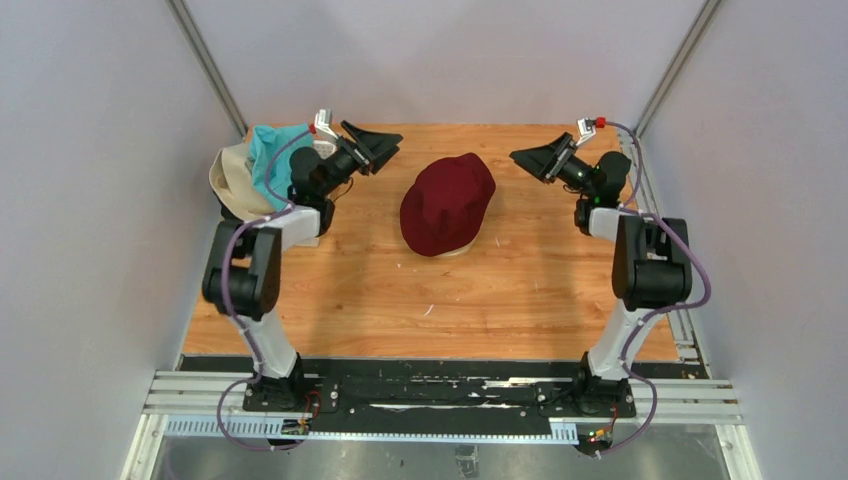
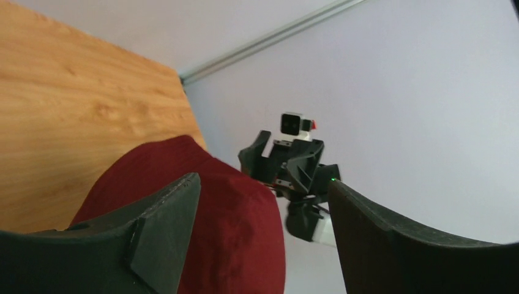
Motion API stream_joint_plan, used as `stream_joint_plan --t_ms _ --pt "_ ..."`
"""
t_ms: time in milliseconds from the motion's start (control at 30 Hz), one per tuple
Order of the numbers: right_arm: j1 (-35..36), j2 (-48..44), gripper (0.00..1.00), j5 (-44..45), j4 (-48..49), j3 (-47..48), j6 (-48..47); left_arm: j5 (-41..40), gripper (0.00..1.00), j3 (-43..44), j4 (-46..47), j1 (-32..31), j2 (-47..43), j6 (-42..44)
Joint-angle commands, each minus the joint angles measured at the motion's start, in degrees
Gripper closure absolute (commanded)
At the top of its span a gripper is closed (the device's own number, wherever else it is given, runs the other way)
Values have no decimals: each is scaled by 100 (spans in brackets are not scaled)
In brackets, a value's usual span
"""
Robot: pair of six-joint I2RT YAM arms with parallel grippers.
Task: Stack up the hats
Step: Place the hat on the hat stand, then pick up the hat from the bin.
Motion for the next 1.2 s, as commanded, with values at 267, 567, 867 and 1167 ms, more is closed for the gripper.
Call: stream_joint_plan --t_ms 267,567,867,1167 --pt "127 -1776 17 1264 -4892 214 -3315 -2045 7 516 -6404 -39 -2966 4572" --pt "308 -2402 17 2143 -6416 473 -4194 -5101 9 1052 -8680 -39 -3192 5858" --pt "373 -2707 17 2170 -6605 450 -4356 -5824 22 1506 -8501 444 -2573 5532" --pt "373 -2787 16 2028 -6561 475 -4292 -6392 37 3048 -8947 981 -1418 5458"
